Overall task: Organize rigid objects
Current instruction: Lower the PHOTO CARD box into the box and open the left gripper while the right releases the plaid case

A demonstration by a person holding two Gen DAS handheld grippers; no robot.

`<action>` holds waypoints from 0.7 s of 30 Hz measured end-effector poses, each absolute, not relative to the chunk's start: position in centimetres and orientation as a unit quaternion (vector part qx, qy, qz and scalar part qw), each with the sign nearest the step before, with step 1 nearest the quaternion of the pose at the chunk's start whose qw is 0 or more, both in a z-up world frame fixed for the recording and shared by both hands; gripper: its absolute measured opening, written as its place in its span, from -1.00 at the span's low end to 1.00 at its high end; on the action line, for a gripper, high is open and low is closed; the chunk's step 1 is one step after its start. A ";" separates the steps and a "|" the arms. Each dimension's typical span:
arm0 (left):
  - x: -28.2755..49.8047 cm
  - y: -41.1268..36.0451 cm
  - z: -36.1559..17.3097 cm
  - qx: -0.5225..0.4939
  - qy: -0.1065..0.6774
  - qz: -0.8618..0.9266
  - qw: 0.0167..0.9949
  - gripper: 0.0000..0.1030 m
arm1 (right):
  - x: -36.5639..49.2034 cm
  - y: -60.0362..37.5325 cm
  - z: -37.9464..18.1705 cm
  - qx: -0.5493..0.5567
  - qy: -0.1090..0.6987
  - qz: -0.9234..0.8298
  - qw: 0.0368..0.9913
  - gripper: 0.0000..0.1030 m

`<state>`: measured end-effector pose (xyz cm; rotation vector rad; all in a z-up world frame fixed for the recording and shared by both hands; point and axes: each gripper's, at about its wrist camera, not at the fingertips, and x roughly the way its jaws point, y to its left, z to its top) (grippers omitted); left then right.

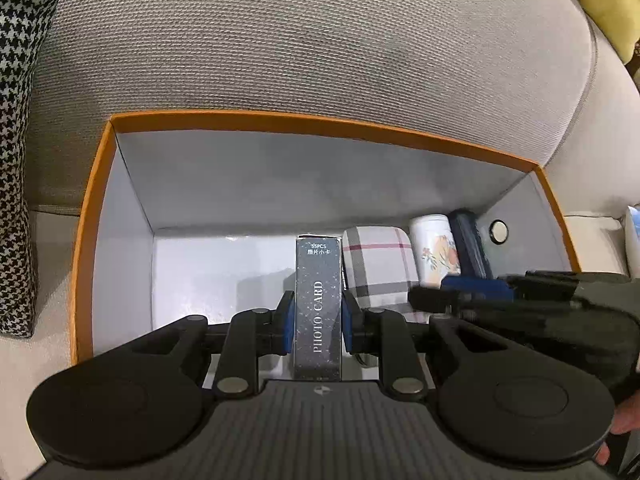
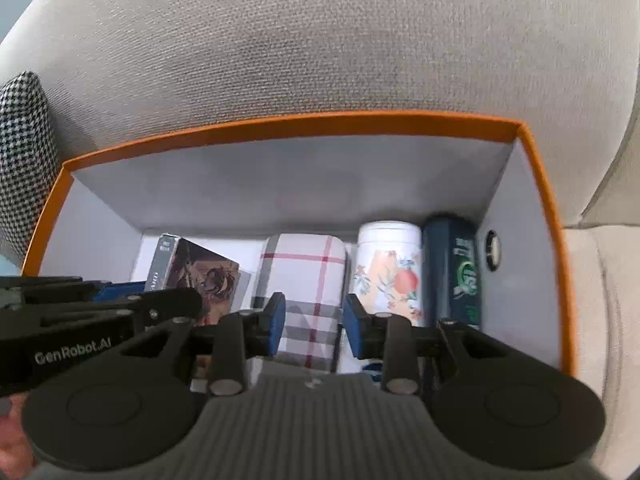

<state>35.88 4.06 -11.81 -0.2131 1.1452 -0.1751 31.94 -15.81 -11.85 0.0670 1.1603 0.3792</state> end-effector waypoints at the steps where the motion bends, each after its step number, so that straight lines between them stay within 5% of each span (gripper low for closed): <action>1: 35.9 4.1 -11.8 -0.104 0.540 -0.085 0.831 -0.52 | 32.3 -16.2 -12.1 0.027 0.549 0.190 0.813 -0.34; 14: 37.6 5.6 -13.7 -0.176 0.536 -0.081 0.822 -0.50 | 30.8 -16.4 -12.6 -0.001 0.563 0.203 0.801 -0.35; 21: 37.2 3.5 -12.6 -0.034 0.546 -0.068 0.834 -0.20 | 30.2 -15.8 -12.5 -0.017 0.565 0.215 0.796 -0.35</action>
